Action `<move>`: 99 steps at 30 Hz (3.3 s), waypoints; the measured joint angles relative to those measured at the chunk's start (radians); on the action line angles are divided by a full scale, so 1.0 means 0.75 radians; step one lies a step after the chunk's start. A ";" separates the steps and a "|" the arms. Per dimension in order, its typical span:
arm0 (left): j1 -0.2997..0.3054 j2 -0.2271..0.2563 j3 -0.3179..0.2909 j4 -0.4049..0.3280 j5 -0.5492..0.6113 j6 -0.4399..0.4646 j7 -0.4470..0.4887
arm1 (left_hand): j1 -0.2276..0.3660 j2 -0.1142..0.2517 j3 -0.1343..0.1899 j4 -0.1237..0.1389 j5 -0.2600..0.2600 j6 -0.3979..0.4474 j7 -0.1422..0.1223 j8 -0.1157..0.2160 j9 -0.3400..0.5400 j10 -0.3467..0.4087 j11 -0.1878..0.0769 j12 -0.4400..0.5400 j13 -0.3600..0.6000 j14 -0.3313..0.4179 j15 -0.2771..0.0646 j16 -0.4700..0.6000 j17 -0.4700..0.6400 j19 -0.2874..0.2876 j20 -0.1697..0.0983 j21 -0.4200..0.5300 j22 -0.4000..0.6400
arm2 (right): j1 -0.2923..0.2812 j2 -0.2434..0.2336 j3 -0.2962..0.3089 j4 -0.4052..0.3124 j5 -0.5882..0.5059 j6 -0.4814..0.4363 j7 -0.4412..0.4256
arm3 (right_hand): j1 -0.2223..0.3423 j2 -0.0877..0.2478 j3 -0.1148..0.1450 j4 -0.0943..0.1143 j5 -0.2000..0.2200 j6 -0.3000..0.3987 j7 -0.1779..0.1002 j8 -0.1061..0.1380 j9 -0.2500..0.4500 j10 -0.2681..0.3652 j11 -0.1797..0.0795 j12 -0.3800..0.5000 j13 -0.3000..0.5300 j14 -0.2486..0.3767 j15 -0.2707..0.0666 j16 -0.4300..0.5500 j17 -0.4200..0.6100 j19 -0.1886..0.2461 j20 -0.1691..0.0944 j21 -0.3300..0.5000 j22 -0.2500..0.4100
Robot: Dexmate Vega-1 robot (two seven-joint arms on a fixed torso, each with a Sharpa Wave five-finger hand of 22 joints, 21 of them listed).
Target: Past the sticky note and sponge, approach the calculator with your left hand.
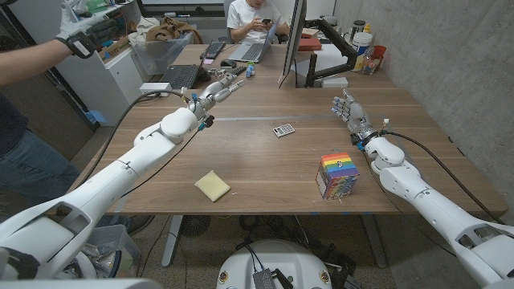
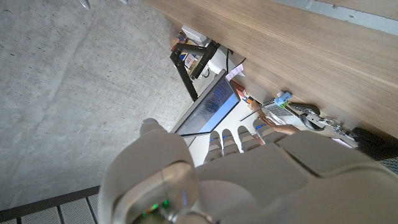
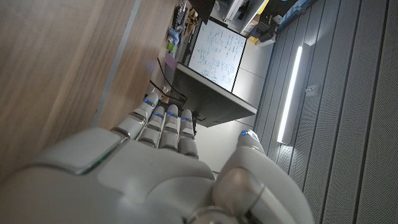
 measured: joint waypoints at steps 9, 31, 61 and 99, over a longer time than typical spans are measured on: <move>-0.020 0.002 0.023 -0.008 0.050 0.016 -0.006 | 0.005 -0.005 0.000 0.000 0.000 0.007 0.007 0.000 0.000 0.000 0.000 0.000 0.000 0.000 0.000 0.000 0.000 0.000 0.000 0.000 0.000 | 0.011 0.005 -0.005 0.015 -0.008 0.006 -0.001 | 0.000 0.000 0.000 0.000 0.000 0.008 -0.008 0.000 0.000 0.000 0.000 0.000 0.000 0.000 0.000 0.000 0.000 0.000 0.000 0.000 0.000; -0.069 -0.019 0.065 0.007 0.106 0.025 -0.031 | 0.005 -0.005 0.006 -0.006 -0.010 0.007 0.007 0.000 0.000 0.007 0.007 0.000 0.000 0.000 0.000 0.000 0.000 0.000 0.000 0.000 0.000 | 0.010 0.004 -0.007 0.014 -0.015 0.011 -0.004 | 0.000 0.000 0.000 0.000 0.000 0.007 -0.007 0.000 0.000 0.005 -0.015 0.000 0.000 0.012 -0.012 0.000 0.000 0.000 0.000 0.000 0.000; -0.119 -0.065 0.125 0.032 0.167 0.011 -0.061 | 0.017 -0.007 0.006 -0.006 -0.010 0.007 0.007 0.000 0.000 0.007 0.007 0.000 0.000 0.007 0.007 0.000 0.007 -0.008 0.007 0.000 0.000 | 0.010 0.001 -0.014 0.006 -0.020 0.028 -0.005 | 0.000 0.000 -0.006 -0.006 0.000 0.017 -0.017 0.000 0.000 0.012 -0.022 0.000 0.000 0.012 -0.012 0.000 0.000 0.000 0.000 0.000 0.000; -0.177 -0.078 0.205 0.023 0.276 0.067 -0.119 | 0.033 -0.012 0.011 -0.011 -0.023 0.007 0.007 -0.006 0.000 0.007 0.007 0.000 0.000 0.007 0.007 0.000 0.007 -0.008 0.007 0.000 0.000 | 0.003 -0.011 -0.027 -0.015 -0.024 0.048 -0.013 | 0.000 0.000 -0.005 -0.005 0.000 0.017 -0.017 0.000 0.000 0.012 -0.022 0.000 0.000 0.012 -0.012 0.000 0.000 0.000 0.000 0.000 0.007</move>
